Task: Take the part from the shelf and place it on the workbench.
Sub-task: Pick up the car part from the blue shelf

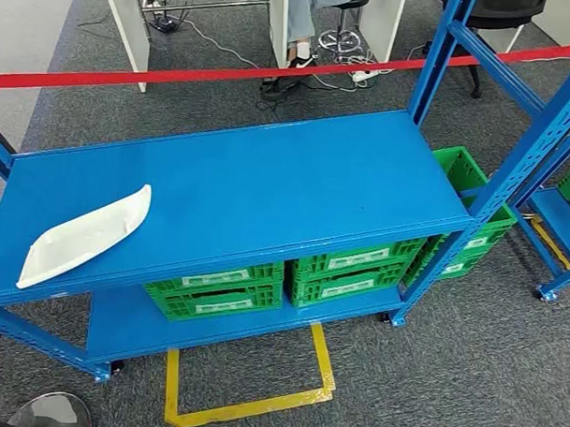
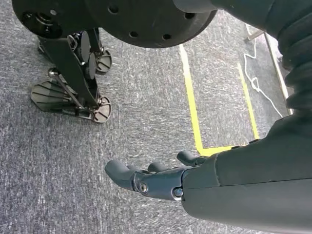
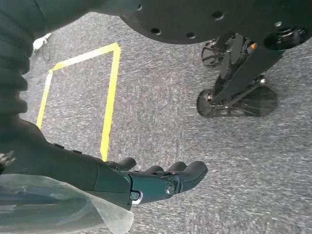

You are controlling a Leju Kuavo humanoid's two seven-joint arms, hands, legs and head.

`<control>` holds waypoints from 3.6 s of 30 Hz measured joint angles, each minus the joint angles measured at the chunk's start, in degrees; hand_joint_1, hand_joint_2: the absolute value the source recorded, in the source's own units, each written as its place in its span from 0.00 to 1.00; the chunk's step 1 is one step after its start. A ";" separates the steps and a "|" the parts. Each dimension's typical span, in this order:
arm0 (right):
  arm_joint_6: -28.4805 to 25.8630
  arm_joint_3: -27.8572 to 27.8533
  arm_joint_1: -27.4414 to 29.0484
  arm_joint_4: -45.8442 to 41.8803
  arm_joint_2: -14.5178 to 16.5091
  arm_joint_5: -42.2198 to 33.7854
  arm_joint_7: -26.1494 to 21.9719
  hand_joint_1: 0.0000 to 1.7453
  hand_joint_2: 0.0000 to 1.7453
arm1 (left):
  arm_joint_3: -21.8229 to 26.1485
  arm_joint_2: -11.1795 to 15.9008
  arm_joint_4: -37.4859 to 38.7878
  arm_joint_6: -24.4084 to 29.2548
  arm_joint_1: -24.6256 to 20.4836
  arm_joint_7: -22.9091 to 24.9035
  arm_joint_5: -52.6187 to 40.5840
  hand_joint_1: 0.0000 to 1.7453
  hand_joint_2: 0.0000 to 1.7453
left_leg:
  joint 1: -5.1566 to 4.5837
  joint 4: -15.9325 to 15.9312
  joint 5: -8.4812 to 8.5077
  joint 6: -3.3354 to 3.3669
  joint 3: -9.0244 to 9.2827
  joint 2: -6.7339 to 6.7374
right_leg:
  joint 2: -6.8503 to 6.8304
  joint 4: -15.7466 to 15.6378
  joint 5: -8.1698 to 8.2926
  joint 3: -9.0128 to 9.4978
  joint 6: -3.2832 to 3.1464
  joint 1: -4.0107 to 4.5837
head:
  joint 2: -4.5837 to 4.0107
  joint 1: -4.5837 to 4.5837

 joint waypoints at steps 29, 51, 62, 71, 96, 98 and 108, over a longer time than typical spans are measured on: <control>-15.48 11.12 12.42 -28.85 -9.02 -18.14 5.89 0.00 1.00 | -16.26 10.14 -18.77 14.85 5.23 -6.67 24.79 0.00 1.00 | 0.03 0.00 -0.05 0.00 0.00 0.00 | 0.00 0.00 -0.08 0.00 -0.02 0.00 | 0.00 -0.01; -30.17 24.35 16.31 -43.68 -16.27 -28.08 5.60 0.00 1.00 | -8.40 10.35 -50.11 13.79 8.31 -11.14 15.33 0.00 1.00 | 0.03 0.00 -0.05 0.00 0.06 0.00 | 0.00 0.00 -0.08 -0.05 -0.01 0.00 | 0.00 -0.02; -35.75 29.98 17.56 -48.64 -18.92 -28.93 7.90 0.00 1.00 | -3.77 10.34 -68.96 12.47 7.65 -14.15 2.66 0.00 1.00 | 0.03 0.01 -0.05 0.00 0.03 0.01 | 0.04 0.00 -0.08 -0.07 -0.01 0.00 | 0.00 -0.01; -39.04 34.45 17.50 -50.87 -20.75 -31.18 9.08 0.00 1.00 | -2.34 11.45 -79.56 12.81 6.18 -18.54 -8.45 0.00 1.00 | 0.03 0.01 -0.05 0.00 0.01 0.00 | 0.03 0.01 -0.08 -0.12 -0.02 0.00 | 0.00 -0.01; -39.38 46.91 10.60 -47.38 -22.64 -42.79 4.69 0.00 1.00 | -11.08 20.34 -82.60 1.97 -7.69 0.82 -27.94 0.00 1.00 | 0.07 0.03 -0.02 -0.02 -0.07 0.03 | 0.09 0.04 -0.04 -0.20 -0.03 0.03 | 0.00 -0.02; -39.39 47.16 10.53 -47.22 -22.67 -42.82 4.51 0.00 1.00 | -11.47 20.78 -82.15 1.36 -8.46 1.77 -28.56 0.00 1.00 | 0.07 0.03 -0.02 -0.02 -0.09 0.02 | 0.09 0.03 -0.04 -0.22 -0.03 0.03 | 0.00 -0.01; -38.05 49.40 8.59 -45.10 -22.92 -46.84 2.28 0.00 1.00 | -17.20 22.34 -75.08 -4.66 -18.86 9.65 -33.44 0.00 1.00 | 0.07 0.06 -0.01 -0.01 -0.15 0.02 | 0.08 0.03 0.01 -0.29 -0.03 0.02 | 0.00 -0.01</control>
